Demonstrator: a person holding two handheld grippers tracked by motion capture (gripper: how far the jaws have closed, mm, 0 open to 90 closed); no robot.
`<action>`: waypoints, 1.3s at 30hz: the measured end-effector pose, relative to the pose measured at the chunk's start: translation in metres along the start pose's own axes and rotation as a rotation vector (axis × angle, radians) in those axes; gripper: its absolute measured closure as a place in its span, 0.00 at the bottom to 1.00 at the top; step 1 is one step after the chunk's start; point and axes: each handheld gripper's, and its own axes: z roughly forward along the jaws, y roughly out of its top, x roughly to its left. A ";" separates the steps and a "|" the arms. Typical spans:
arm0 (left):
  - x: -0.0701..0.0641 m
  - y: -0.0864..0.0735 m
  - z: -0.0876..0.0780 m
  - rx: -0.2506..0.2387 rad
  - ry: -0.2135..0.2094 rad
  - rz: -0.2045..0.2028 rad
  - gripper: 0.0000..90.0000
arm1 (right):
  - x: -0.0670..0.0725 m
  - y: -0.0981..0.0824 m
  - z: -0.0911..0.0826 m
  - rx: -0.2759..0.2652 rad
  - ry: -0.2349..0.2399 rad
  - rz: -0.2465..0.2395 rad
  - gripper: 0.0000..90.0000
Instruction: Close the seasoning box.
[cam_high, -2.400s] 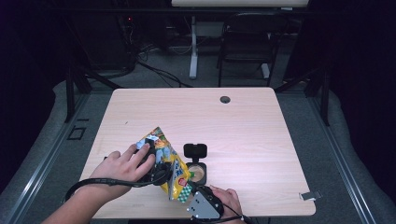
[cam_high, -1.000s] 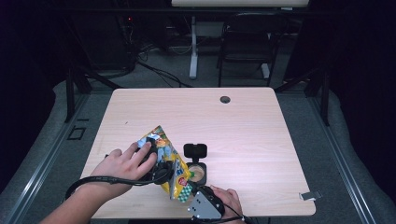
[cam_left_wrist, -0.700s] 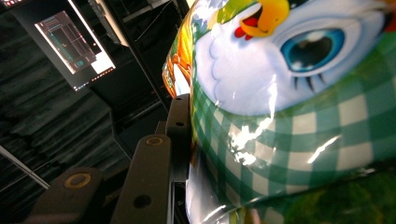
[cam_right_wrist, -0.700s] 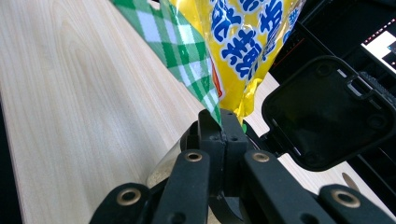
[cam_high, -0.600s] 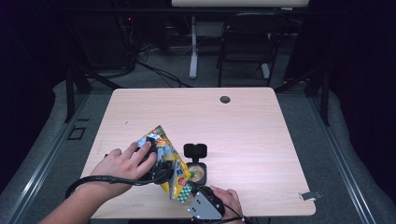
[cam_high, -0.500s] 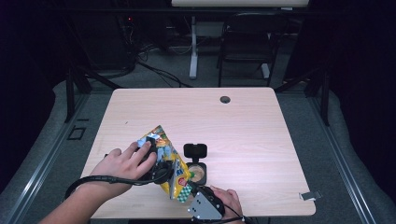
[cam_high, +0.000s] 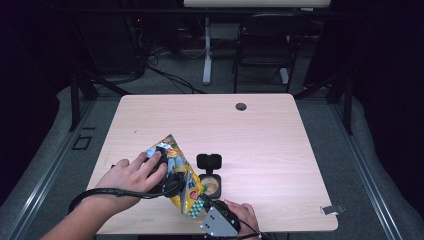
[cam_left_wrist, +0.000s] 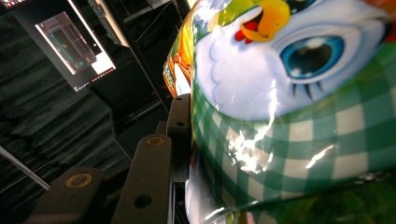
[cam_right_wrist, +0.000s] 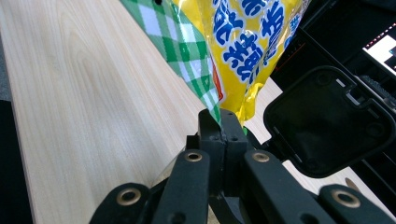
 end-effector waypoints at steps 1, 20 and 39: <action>0.000 0.000 0.000 0.001 0.008 0.000 0.79 | 0.000 0.000 0.000 0.003 0.001 -0.004 1.00; -0.005 -0.003 0.005 -0.007 -0.008 -0.040 0.79 | -0.002 0.000 0.001 -0.001 -0.012 0.006 1.00; -0.020 -0.011 0.013 -0.040 -0.060 -0.174 0.79 | -0.004 0.001 0.001 0.002 -0.023 -0.003 1.00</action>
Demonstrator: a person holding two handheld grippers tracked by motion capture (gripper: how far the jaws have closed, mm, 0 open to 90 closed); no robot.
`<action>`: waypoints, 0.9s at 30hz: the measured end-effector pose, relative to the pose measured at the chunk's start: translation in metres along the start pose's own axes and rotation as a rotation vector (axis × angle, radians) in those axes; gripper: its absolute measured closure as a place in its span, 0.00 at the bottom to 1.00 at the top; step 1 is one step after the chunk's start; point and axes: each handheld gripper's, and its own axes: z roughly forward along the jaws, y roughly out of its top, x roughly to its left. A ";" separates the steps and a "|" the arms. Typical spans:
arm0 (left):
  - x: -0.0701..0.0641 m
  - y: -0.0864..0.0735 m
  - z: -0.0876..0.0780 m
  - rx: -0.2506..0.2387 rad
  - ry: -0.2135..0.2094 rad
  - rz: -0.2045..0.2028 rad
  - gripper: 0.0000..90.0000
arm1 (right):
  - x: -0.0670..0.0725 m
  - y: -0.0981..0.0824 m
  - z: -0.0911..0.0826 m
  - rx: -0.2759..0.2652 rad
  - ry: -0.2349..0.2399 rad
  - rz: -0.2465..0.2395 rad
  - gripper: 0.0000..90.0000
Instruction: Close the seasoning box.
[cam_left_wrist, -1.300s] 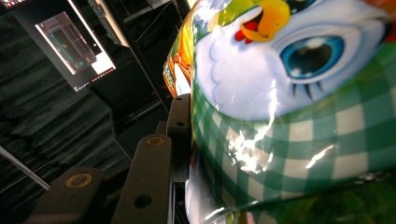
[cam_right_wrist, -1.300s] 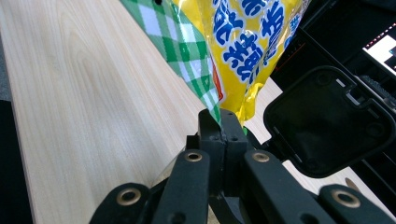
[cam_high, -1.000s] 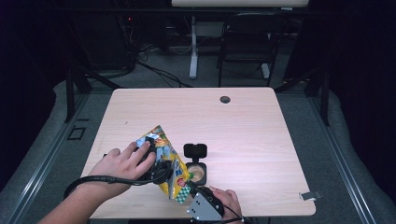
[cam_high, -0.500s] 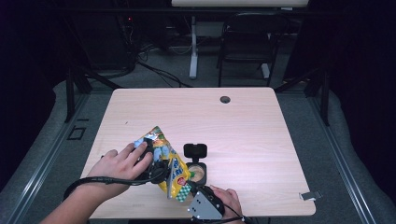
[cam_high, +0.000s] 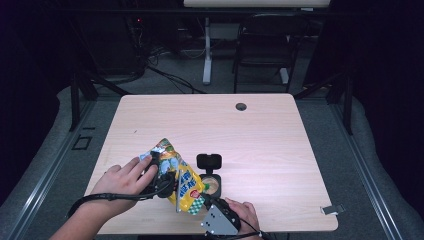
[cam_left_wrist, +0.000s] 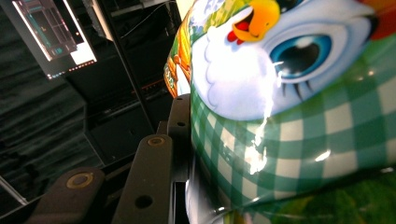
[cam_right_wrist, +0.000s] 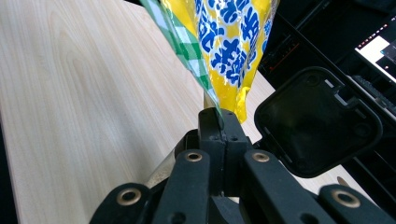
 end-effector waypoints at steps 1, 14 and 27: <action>-0.001 0.000 0.000 0.001 -0.002 -0.007 0.79 | 0.000 0.000 0.000 0.004 0.001 0.002 1.00; -0.009 -0.005 0.005 -0.012 -0.018 -0.051 0.79 | 0.000 0.000 0.001 0.006 0.000 -0.005 1.00; -0.016 -0.010 0.008 -0.034 -0.028 -0.116 0.79 | -0.003 0.003 -0.001 0.009 -0.007 -0.025 1.00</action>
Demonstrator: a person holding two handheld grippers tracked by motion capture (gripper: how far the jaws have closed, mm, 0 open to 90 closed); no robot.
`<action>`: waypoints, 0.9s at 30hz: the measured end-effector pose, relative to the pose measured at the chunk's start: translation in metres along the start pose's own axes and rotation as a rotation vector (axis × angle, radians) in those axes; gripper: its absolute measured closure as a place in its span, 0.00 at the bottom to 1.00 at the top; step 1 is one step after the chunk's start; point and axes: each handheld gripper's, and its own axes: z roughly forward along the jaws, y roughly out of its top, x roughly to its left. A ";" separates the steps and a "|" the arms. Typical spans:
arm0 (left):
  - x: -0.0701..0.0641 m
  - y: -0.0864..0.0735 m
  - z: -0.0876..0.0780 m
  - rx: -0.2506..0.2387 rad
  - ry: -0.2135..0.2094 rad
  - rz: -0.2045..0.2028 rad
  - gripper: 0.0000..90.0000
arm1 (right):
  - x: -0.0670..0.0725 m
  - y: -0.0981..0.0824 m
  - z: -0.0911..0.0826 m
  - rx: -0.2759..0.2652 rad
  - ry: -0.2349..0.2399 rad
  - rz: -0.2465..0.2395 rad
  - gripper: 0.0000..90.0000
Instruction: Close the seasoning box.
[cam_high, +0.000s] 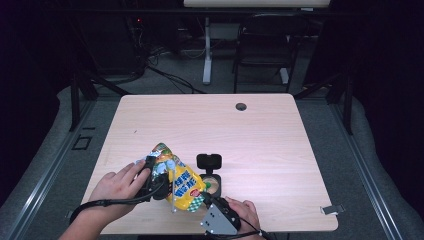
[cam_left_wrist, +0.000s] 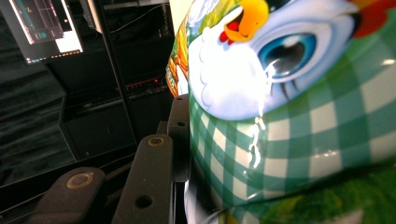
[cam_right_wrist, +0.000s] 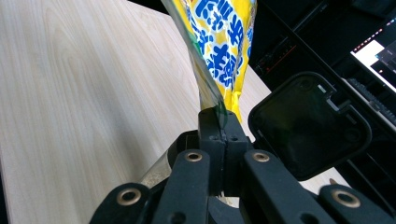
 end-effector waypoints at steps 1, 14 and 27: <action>-0.002 -0.001 0.001 -0.004 -0.005 -0.020 0.79 | 0.000 0.000 0.000 -0.005 0.000 0.002 1.00; -0.010 -0.008 0.003 -0.024 -0.019 -0.092 0.79 | 0.003 0.005 -0.001 -0.001 -0.017 -0.048 1.00; -0.016 -0.011 0.006 -0.028 -0.037 -0.115 0.79 | 0.001 0.008 -0.002 -0.004 -0.024 -0.059 1.00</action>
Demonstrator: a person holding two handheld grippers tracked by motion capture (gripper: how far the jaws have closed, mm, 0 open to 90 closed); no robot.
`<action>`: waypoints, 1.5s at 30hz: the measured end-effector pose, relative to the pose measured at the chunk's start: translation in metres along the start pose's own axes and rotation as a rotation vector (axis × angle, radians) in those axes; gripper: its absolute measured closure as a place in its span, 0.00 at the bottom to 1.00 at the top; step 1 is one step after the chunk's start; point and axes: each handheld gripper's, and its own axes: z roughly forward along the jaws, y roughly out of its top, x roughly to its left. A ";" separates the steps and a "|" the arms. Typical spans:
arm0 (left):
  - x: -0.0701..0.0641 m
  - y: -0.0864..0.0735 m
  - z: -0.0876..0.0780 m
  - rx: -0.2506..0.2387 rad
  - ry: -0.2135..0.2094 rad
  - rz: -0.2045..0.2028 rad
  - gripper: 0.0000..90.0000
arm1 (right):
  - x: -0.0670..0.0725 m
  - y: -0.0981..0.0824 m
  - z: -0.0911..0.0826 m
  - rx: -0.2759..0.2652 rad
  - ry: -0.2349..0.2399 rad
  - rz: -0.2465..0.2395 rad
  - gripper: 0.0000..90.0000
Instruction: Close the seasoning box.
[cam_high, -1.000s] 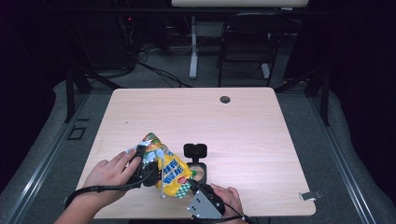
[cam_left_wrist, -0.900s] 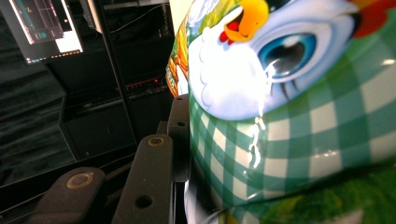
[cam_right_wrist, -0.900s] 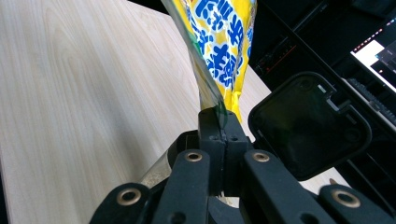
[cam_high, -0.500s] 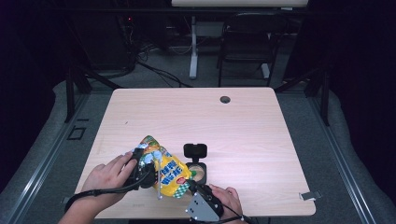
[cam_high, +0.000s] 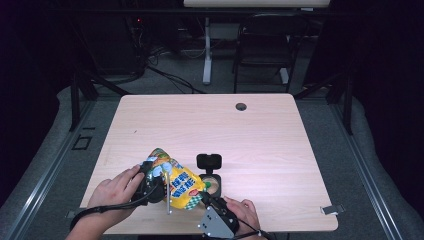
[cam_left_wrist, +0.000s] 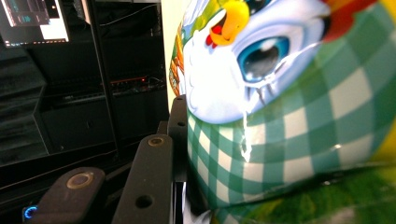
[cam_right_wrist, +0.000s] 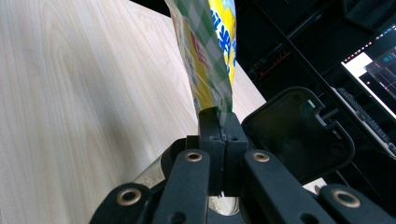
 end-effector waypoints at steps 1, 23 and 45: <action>-0.001 0.000 0.000 -0.002 -0.006 -0.010 0.79 | 0.000 0.000 0.000 0.001 0.002 -0.002 1.00; -0.007 -0.005 0.005 -0.034 -0.029 -0.062 0.80 | -0.006 0.006 -0.003 0.012 -0.013 -0.036 1.00; -0.018 -0.015 0.012 -0.068 -0.093 -0.212 0.80 | -0.010 0.016 -0.001 0.017 -0.027 -0.091 1.00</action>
